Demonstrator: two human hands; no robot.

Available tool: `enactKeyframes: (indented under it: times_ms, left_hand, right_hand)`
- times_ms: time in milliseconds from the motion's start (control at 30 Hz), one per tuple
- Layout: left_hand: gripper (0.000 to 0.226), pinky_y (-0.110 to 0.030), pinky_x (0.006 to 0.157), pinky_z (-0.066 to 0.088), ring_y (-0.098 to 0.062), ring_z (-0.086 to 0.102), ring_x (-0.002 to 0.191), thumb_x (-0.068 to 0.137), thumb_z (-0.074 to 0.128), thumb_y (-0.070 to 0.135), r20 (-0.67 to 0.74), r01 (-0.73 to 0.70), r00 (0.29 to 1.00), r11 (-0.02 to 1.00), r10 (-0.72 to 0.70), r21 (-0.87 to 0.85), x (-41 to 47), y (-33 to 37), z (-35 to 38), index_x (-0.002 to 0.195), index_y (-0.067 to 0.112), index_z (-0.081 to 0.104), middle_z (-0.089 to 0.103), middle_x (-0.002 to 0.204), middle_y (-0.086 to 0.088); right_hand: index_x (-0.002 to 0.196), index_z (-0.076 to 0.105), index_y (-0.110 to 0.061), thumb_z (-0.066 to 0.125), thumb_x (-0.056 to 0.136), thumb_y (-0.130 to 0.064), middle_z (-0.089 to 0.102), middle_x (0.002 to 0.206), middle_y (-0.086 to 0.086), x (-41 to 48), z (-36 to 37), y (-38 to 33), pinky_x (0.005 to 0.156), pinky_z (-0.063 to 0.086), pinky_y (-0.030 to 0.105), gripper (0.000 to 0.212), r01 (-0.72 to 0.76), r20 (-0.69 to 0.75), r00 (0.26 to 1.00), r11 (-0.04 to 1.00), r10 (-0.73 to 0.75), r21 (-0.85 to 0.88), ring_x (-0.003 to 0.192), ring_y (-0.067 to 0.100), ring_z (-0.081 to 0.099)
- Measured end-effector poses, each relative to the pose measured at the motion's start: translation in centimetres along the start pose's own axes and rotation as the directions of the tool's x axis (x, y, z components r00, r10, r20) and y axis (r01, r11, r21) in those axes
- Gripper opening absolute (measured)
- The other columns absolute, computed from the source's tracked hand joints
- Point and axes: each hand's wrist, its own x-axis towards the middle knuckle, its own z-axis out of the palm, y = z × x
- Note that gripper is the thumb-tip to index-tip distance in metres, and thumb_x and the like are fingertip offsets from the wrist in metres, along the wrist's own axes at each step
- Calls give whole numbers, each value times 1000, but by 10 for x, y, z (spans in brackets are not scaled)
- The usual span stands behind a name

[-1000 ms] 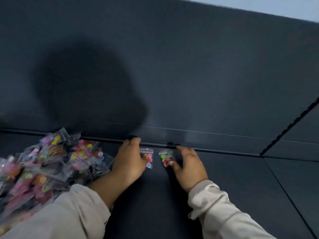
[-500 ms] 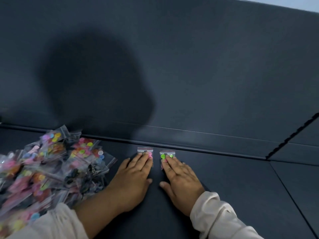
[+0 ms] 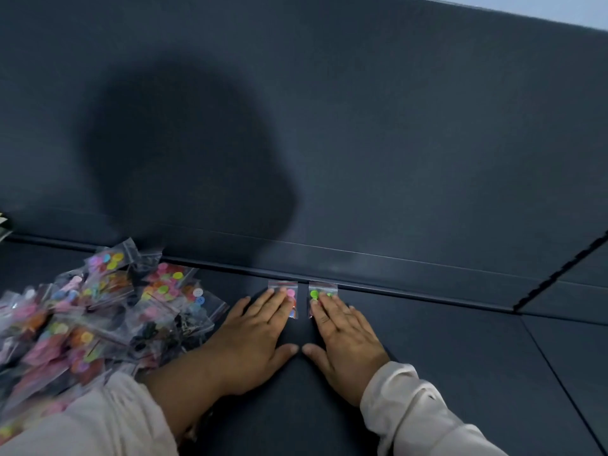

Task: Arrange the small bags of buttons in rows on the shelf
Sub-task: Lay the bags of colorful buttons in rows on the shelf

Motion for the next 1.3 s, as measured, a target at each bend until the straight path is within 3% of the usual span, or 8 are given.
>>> enactKeyframes:
  times_ms: [233, 367, 533, 700, 833, 933, 1067, 1300]
  left_hand:
    - [88, -32, 116, -8, -8, -20, 142, 78, 10, 69, -14, -15, 1000, 1000, 14, -16, 0, -3, -5, 151, 23, -8, -16, 159, 2]
    - [83, -31, 115, -9, -7, -24, 139, 84, 17, 65, -28, -20, 999, 1000, 20, -12, -1, -3, -7, 150, 23, -11, -18, 158, 3]
    - [78, -32, 115, -11, -9, -23, 141, 90, 25, 61, -113, -28, 993, 998, 22, -51, -8, -3, -20, 151, 24, -7, -16, 158, 4]
    - [65, -39, 115, 14, -20, 24, 142, 89, 39, 50, -335, 18, 942, 1000, -22, -15, -21, -23, -46, 146, 22, 30, 28, 155, -3]
    - [48, -39, 86, 49, -28, 66, 93, 74, 52, 43, -476, 134, 873, 991, -106, 25, -39, -68, -69, 112, 17, 66, 69, 102, -6]
    - [43, -38, 74, 54, -33, 66, 83, 76, 47, 39, -431, 268, 868, 963, -247, -12, -55, -105, -80, 102, 14, 70, 68, 91, -11]
    - [24, -27, 75, 46, -26, 61, 99, 88, 51, 34, -327, 346, 871, 931, -366, -119, -68, -138, -76, 102, 20, 65, 66, 102, -6]
    - [31, -27, 67, 47, -17, 62, 82, 87, 55, 49, -185, 337, 902, 905, -389, -260, -62, -154, -55, 94, 23, 70, 66, 84, 2]
  right_hand:
    - [126, 56, -19, 32, 77, -61, 56, 133, 0, 0, 0, 0, 94, 48, 36, 68, 24, -32, 999, 998, -23, 52, 116, 16, 59]
    - [147, 21, -21, 14, 75, -65, 17, 156, -4, 2, -7, 0, 116, 10, 35, 84, 59, 14, 998, 997, -60, 54, 143, 15, 20]
    - [124, 55, -22, 8, 92, -58, 59, 129, -1, 2, -17, -8, 93, 49, 37, 68, 12, -22, 1000, 1000, -12, 20, 117, 16, 58]
    - [113, 60, -24, 42, 82, -48, 64, 117, 0, 12, -37, -30, 91, 50, 39, 43, 179, -256, 956, 976, -143, 123, 104, 21, 63]
    - [105, 62, -20, 45, 82, -38, 63, 106, -2, 30, -53, -62, 83, 48, 26, 33, 235, -300, 944, 919, -138, 317, 91, 19, 62]
    - [107, 63, -20, 55, 85, -32, 61, 100, 0, 53, -60, -92, 79, 46, 23, 26, 183, -210, 973, 865, -92, 467, 86, 18, 59]
    - [104, 63, -21, 62, 85, -30, 66, 93, 1, 90, -55, -128, 78, 44, 22, 21, 30, -42, 999, 780, -4, 625, 82, 16, 58]
    - [107, 62, -18, 61, 84, -35, 72, 98, 8, 137, -29, -169, 85, 52, 33, 29, -223, 199, 973, 705, 118, 673, 93, 26, 67]
